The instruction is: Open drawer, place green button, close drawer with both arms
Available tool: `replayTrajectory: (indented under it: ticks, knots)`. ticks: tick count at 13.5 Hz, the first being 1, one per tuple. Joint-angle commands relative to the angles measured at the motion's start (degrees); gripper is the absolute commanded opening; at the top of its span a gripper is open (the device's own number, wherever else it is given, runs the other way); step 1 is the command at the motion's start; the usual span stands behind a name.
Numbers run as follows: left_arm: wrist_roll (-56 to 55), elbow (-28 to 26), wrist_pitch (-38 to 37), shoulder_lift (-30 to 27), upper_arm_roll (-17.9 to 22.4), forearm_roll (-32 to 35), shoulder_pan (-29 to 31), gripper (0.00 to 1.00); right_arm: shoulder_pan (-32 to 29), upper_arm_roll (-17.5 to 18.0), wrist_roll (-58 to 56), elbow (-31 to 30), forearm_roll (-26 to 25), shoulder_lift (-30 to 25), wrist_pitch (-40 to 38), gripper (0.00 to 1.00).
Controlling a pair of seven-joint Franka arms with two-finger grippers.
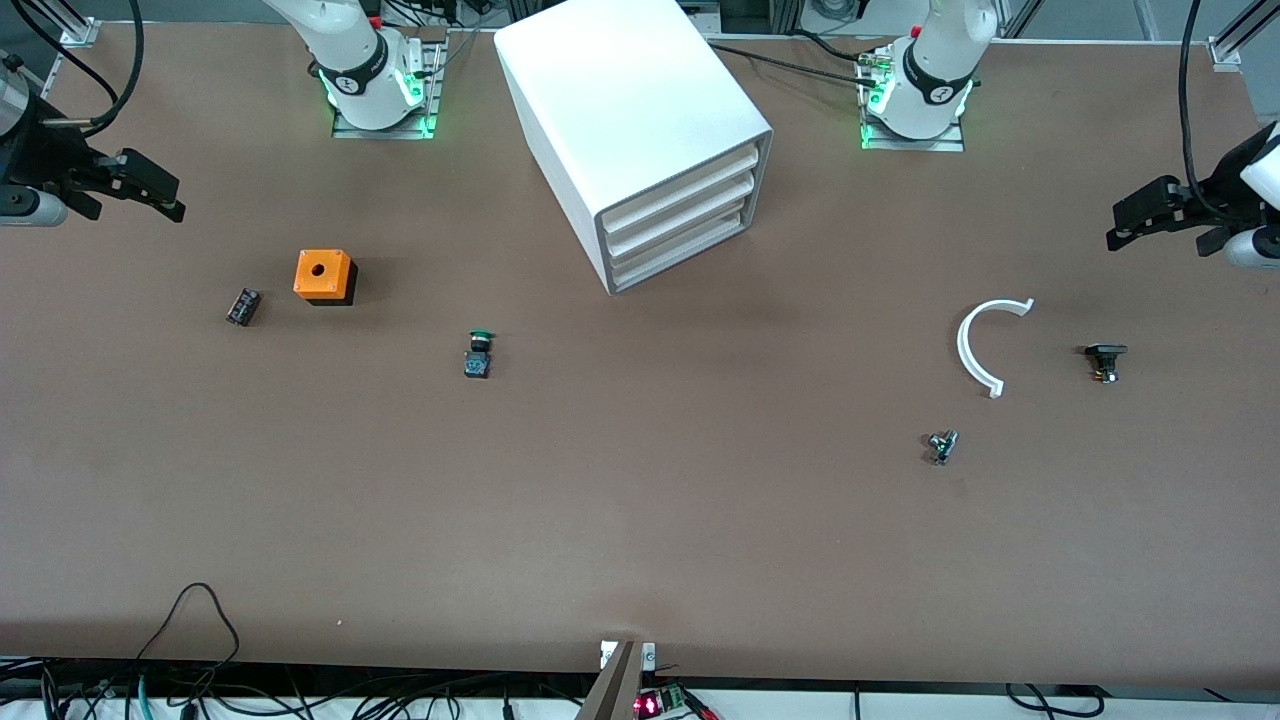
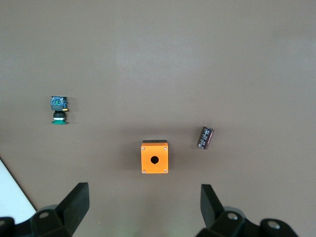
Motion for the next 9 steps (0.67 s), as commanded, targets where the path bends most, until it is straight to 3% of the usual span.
replayTrajectory:
  ticks: [1,9]
  knots:
    - [1.36,1.45,-1.35,0.23,-0.15,-0.97,0.29,1.00,-0.33,0.11,0.03,-0.29,0.18,-0.97,-0.18,1.00]
    - [1.71,1.88,-1.18,0.67,-0.15,-0.89,0.29,1.00,-0.42,0.02,-0.23,-0.02,0.18,-0.09,-0.44,1.00]
